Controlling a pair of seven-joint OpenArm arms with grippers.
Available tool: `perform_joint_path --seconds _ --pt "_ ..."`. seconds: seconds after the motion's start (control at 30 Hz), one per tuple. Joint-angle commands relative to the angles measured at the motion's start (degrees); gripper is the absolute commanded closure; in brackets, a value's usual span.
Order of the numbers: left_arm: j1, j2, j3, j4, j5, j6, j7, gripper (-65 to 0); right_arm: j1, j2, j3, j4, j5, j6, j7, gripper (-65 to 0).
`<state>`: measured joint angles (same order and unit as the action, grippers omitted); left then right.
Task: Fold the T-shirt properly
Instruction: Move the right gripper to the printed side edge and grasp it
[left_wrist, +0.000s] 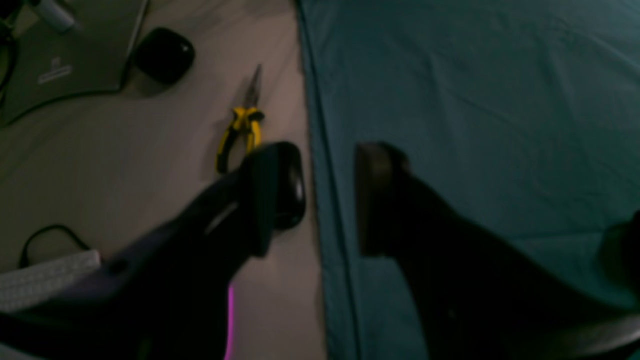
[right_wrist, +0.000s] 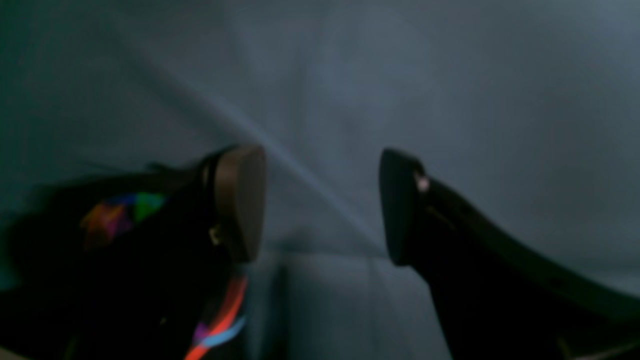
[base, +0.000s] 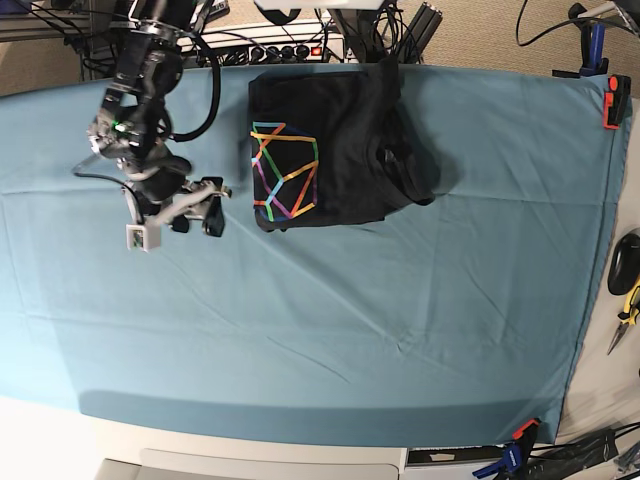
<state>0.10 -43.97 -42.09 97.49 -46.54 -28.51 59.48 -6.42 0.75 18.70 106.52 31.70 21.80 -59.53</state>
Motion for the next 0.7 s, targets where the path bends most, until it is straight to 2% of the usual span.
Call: perform_joint_path --seconds 0.0,0.3,0.4,0.57,0.67 --pt "-0.9 -1.6 -0.6 0.7 -0.6 0.0 -1.4 -24.0 0.9 0.2 1.0 -0.5 2.1 0.8 0.2 -35.6" --pt "-0.9 -1.6 -0.5 0.7 -0.7 0.0 -1.4 -24.0 0.9 0.2 1.9 -13.6 18.3 6.6 -3.9 -35.7" --pt "-0.9 -1.6 -0.5 0.7 -0.6 0.0 -1.4 -24.0 0.9 0.2 1.9 -13.8 20.8 7.5 -4.2 -35.7" --pt "-0.9 -1.6 -0.5 0.7 -0.6 0.0 -1.4 -24.0 0.9 0.2 1.9 -13.7 26.0 10.9 -4.6 -35.7" --pt "-0.9 -1.6 -0.5 0.7 -0.6 0.0 -1.4 -24.0 1.0 0.2 1.9 -13.7 27.2 12.1 -4.6 -39.6"
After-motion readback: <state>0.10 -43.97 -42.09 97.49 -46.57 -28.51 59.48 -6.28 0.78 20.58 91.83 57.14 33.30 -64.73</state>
